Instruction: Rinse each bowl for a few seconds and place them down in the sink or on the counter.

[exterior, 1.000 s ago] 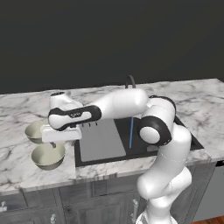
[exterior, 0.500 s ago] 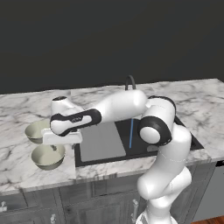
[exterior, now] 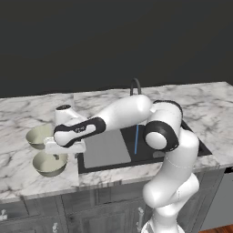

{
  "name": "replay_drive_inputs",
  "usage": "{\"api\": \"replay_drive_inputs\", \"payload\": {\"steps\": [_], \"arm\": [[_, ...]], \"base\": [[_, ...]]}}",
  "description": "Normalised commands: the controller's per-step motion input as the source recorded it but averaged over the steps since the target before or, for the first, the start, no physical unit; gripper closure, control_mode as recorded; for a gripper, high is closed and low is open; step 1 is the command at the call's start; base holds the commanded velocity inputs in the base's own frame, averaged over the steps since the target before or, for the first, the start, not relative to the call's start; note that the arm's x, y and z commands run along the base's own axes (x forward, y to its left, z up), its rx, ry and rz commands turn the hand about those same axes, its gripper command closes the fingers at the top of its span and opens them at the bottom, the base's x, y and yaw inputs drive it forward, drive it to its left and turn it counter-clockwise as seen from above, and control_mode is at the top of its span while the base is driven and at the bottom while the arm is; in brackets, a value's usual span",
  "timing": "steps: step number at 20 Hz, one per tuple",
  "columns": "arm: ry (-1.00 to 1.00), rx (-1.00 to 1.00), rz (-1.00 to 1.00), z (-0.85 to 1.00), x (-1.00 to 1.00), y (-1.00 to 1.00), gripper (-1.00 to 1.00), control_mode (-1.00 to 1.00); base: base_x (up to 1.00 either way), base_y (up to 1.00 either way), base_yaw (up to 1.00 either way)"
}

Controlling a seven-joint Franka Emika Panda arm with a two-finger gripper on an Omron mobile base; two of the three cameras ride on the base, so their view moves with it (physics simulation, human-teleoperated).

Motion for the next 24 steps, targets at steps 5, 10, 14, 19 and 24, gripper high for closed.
{"api": "replay_drive_inputs", "payload": {"steps": [5, 10, 14, 19, 24], "arm": [[-0.03, 0.00, 0.00, -0.15, 0.01, 0.04, -1.00, -1.00], [-0.03, 0.00, 0.00, -0.14, 0.02, 0.06, 1.00, -1.00], [-0.01, 0.01, 0.00, -0.08, 0.03, 0.09, 1.00, -1.00], [-0.02, 0.00, 0.00, 0.01, 0.00, 0.04, 1.00, -1.00], [-0.02, 0.00, 0.00, 0.26, -0.04, -0.05, 1.00, -1.00]], "base": [[0.00, 0.00, 0.00], [0.00, 0.00, 0.00], [0.00, 0.00, 0.00], [0.00, 0.00, 0.00], [0.00, 0.00, 0.00]]}}
